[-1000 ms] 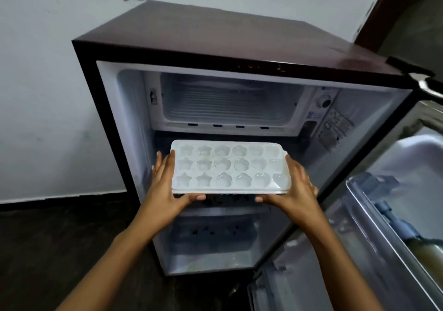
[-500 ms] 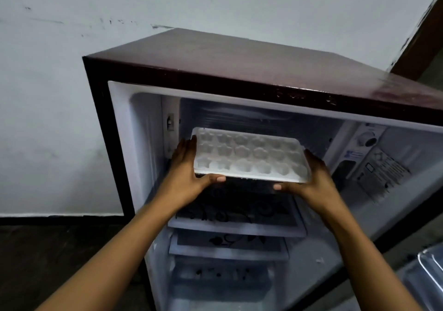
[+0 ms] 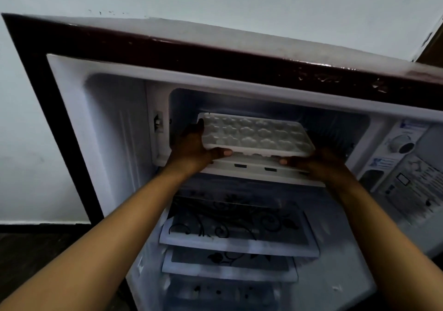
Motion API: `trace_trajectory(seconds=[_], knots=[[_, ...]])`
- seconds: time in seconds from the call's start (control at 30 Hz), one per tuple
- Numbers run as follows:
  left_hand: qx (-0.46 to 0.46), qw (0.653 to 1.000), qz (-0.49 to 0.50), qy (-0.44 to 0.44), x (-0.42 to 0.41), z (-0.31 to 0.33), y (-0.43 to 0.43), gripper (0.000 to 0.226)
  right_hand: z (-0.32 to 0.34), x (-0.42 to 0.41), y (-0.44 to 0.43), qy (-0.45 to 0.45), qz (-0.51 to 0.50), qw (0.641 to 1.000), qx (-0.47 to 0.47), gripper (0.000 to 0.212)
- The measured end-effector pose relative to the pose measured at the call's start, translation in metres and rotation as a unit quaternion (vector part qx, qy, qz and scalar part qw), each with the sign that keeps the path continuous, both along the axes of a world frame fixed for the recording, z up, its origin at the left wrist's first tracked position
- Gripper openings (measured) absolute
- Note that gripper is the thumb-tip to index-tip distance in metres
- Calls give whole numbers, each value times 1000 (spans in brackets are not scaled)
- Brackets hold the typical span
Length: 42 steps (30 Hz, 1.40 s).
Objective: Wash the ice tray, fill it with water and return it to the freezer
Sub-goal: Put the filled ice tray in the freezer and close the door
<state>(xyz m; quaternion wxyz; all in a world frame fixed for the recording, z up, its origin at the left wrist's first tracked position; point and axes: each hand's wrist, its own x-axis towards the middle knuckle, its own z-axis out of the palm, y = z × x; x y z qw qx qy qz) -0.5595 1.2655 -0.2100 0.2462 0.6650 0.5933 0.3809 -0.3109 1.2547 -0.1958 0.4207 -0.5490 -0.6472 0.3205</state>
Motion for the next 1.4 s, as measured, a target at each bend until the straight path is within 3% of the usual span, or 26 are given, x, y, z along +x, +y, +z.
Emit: trace_trajectory(seconds=[0.5, 0.73, 0.83, 0.93, 1.07, 1.4], knots=[[-82, 997, -3, 11, 0, -9, 26, 92, -18, 7, 28, -39, 15, 999, -24, 56], [-39, 995, 19, 87, -2, -12, 20, 93, -7, 1, 11, -35, -19, 999, -26, 78], [-10, 986, 36, 165, 2, -16, -2, 96, -7, -4, -3, -130, -69, 989, -13, 79], [68, 962, 45, 261, 9, -19, -40, 83, -11, -14, -31, -271, -86, 957, 57, 72], [153, 944, 51, 289, 12, -14, -86, 72, -12, -33, -84, -380, -87, 915, 102, 73], [177, 923, 32, 339, 3, -10, -193, 69, -8, -63, -211, -431, -115, 890, 93, 74]])
